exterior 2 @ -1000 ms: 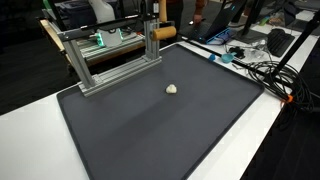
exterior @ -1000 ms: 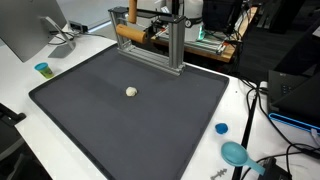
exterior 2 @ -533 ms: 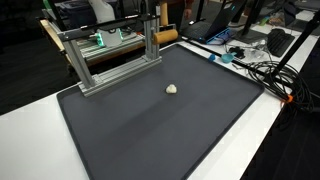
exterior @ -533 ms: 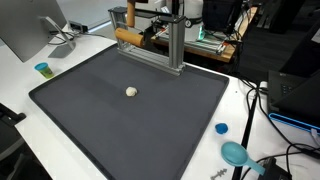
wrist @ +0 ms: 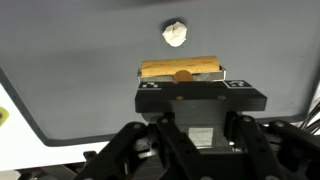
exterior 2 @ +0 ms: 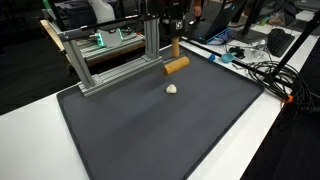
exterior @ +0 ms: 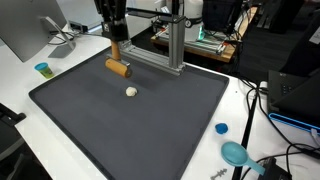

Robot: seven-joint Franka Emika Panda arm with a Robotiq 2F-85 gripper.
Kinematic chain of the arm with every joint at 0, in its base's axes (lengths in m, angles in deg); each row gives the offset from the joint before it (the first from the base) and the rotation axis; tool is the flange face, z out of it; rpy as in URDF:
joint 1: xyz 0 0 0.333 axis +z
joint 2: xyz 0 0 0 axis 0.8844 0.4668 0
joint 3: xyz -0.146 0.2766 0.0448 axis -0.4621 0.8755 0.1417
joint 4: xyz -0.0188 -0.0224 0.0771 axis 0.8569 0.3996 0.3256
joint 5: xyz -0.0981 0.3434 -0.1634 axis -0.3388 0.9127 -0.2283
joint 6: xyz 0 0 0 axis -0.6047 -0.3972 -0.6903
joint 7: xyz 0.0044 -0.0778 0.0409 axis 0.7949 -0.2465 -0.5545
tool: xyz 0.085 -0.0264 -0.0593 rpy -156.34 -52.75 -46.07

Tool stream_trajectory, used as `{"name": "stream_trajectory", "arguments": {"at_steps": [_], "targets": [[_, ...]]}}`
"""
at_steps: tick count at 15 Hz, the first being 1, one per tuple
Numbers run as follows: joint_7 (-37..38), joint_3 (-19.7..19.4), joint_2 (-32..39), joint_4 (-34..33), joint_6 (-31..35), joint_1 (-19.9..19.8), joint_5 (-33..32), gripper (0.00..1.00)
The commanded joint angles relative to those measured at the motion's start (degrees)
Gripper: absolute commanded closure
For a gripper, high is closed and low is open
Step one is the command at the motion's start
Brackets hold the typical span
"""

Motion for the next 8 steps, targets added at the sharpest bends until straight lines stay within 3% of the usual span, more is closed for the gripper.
{"name": "stream_trajectory", "arguments": {"at_steps": [1, 3, 4, 8], "targets": [[3.35, -1.14, 8.39, -7.68, -3.26, 0.7, -0.51, 0.78], [3.78, -1.79, 11.08, -9.16, -4.28, 0.62, 0.01, 0.78], [2.48, -1.58, 8.74, -5.44, -1.54, 0.85, 0.11, 0.53], [2.76, -2.14, 11.6, -7.66, -2.21, 0.82, 0.15, 0.53]]}}
